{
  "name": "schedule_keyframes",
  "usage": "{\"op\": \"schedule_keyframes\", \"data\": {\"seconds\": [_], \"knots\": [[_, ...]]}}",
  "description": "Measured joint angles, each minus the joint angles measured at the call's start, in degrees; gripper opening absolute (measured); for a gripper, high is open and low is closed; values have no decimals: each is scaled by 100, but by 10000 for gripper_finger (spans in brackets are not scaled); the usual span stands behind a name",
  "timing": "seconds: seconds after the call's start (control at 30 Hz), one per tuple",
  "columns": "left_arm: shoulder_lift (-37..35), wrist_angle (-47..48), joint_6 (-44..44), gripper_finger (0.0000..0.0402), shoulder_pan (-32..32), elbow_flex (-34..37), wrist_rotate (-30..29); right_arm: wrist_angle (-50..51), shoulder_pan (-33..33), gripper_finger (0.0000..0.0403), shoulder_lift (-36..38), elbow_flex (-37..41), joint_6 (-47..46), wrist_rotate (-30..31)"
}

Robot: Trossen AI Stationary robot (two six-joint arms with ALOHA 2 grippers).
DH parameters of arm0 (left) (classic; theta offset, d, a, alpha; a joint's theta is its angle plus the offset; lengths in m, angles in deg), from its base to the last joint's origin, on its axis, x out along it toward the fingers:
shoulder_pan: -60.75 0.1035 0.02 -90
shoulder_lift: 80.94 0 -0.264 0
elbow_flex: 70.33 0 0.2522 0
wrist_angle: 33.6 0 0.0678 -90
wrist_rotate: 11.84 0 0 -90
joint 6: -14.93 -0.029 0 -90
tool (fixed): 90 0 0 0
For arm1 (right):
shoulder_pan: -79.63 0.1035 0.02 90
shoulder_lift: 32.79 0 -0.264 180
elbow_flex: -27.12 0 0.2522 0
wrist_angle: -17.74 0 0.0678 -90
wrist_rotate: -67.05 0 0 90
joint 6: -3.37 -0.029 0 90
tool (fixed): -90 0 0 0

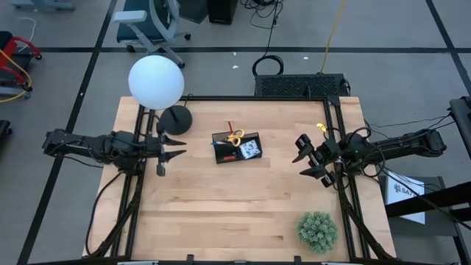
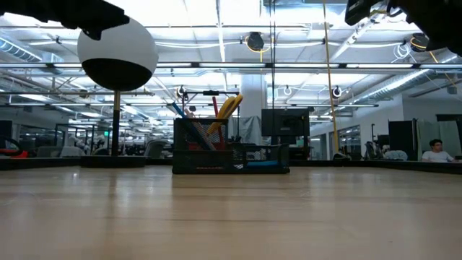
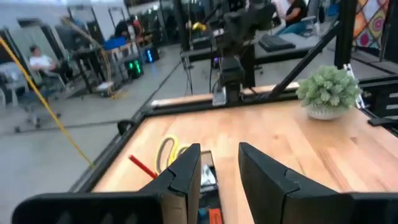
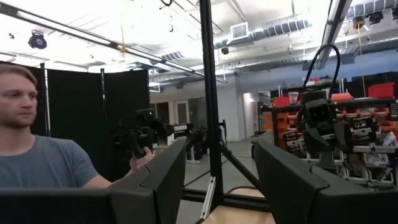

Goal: Pick and place office supplies into organizer
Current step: Return to Home Position

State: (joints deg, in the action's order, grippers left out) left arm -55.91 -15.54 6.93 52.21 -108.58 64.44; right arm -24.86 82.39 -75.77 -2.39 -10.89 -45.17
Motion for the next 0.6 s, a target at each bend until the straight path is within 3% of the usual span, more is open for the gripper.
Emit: {"op": "schedule_keyframes", "data": {"seconds": [0.23,0.33,0.6], "knots": [[-317,-1200,-334,108,363,418,870,-66,-2,187,2,0,45,304],[-299,-950,-342,108,557,459,1186,-30,-2,187,0,0,48,411],[-464,-648,-245,108,1250,461,1367,-30,-2,187,135,0,304,407]]}}
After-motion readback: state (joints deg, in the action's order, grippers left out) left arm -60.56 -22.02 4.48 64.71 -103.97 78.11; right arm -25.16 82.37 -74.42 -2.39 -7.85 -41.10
